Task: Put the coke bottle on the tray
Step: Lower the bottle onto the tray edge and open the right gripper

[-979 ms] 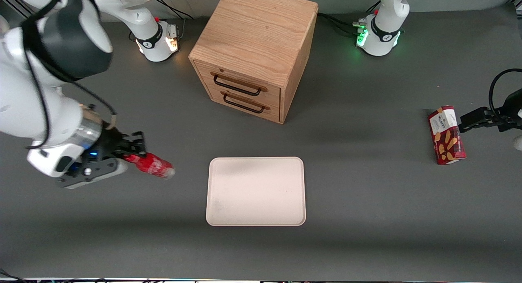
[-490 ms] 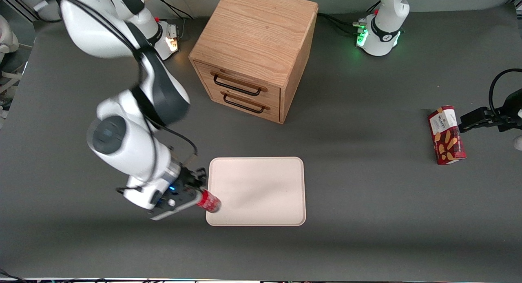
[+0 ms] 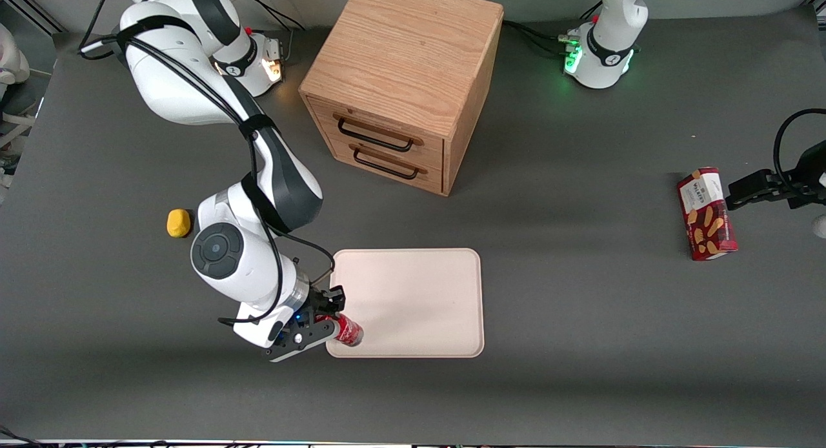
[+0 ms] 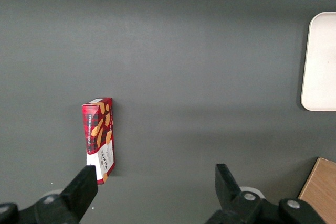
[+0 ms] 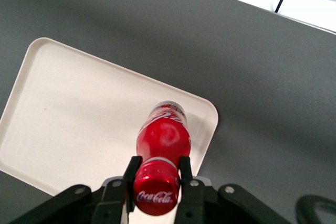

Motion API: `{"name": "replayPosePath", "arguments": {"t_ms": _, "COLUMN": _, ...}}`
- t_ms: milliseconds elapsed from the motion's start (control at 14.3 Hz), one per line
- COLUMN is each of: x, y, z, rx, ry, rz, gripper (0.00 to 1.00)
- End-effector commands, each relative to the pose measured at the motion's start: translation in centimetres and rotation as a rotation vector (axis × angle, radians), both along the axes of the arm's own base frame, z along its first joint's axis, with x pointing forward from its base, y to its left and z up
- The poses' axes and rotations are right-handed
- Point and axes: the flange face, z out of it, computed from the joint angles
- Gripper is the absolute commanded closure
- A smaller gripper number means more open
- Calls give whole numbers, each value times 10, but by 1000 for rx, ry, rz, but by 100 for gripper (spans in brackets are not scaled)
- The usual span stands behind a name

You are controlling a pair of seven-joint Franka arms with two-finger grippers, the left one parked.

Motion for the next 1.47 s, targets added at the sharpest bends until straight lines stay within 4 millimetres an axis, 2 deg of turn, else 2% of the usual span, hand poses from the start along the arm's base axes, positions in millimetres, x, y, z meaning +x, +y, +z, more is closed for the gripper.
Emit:
{"name": "replayPosePath", "arguments": {"t_ms": 0, "x": 0, "y": 0, "z": -7, "rx": -20, "ry": 8, "rz": -12, "gripper": 100}}
{"name": "replayPosePath", "arguments": {"t_ms": 769, "x": -3, "y": -10, "z": -35, "rx": -48, "ry": 55, "rz": -22, "gripper": 100}}
{"name": "replayPosePath", "arguments": {"t_ms": 1049, "x": -2, "y": -12, "z": -37, "rx": -49, "ry": 51, "rz": -24, "gripper": 65}}
{"name": "replayPosePath", "arguments": {"t_ms": 1119, "x": -2, "y": -11, "z": -37, "rx": -45, "ry": 45, "rz": -23, "gripper": 29}}
{"name": "replayPosePath", "arguments": {"t_ms": 1189, "x": -2, "y": -12, "z": -39, "rx": -43, "ry": 41, "rz": -26, "gripper": 22}}
{"name": "replayPosePath", "arguments": {"t_ms": 1259, "x": -2, "y": -11, "z": -43, "rx": -41, "ry": 37, "rz": -26, "gripper": 0}}
{"name": "replayPosePath", "arguments": {"t_ms": 1399, "x": -2, "y": -11, "z": -47, "rx": -37, "ry": 25, "rz": -27, "gripper": 0}}
